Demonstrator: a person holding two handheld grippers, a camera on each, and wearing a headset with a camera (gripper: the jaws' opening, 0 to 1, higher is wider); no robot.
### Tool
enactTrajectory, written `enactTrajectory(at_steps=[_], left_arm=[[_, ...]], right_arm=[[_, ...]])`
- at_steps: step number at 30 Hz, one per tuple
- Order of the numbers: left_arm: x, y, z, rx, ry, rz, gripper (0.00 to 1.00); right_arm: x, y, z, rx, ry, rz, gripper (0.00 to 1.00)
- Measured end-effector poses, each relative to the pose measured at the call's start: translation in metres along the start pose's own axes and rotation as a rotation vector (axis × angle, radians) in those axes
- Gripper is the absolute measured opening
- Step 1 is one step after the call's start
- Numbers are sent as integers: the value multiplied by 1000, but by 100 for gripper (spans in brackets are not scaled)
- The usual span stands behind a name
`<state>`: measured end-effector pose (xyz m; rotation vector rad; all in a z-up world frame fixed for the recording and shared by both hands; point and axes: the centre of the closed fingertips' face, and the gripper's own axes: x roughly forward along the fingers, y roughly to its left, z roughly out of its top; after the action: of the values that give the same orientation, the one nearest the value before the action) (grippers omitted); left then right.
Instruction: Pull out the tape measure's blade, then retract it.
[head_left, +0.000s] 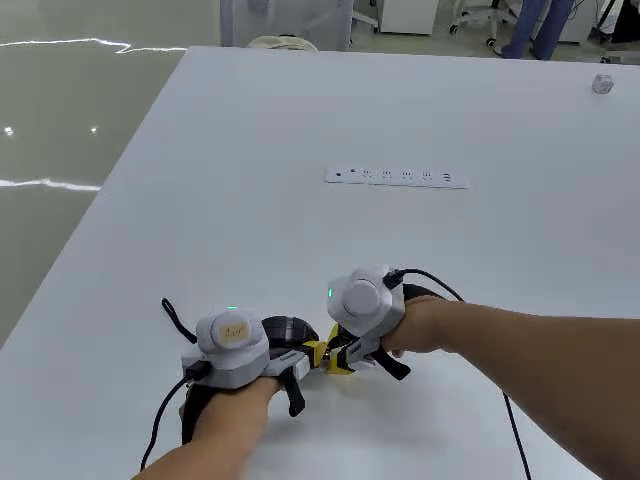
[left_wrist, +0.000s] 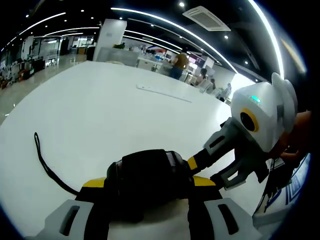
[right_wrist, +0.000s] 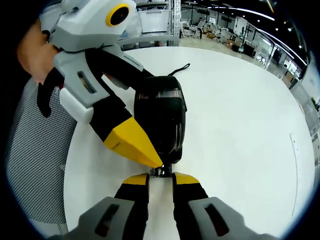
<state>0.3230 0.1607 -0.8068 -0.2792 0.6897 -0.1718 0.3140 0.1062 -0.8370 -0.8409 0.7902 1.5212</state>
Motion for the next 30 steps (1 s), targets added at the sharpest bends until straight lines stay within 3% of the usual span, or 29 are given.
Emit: enactTrajectory(at_steps=[4, 9, 11, 12, 21, 30], left_arm=[[0, 0, 0, -4, -2, -1, 60], [0, 1, 0, -10, 1, -5, 60], [0, 1, 0, -10, 0, -4, 60], [0, 1, 0, -9, 0, -4, 60], [1, 1, 0, -14, 1, -7, 60], [1, 0, 0, -19, 4, -17, 60]], right_arm=[[-3, -1, -4, 67, -6, 4, 15], [-1, 1, -3, 64, -17, 1, 7], [-1, 9, -2, 68, -10, 38, 1], [-2, 4, 0, 21, -8, 14, 1], [-3, 6, -2, 61, -4, 19, 0], [-2, 5, -3, 36, -14, 39, 0]])
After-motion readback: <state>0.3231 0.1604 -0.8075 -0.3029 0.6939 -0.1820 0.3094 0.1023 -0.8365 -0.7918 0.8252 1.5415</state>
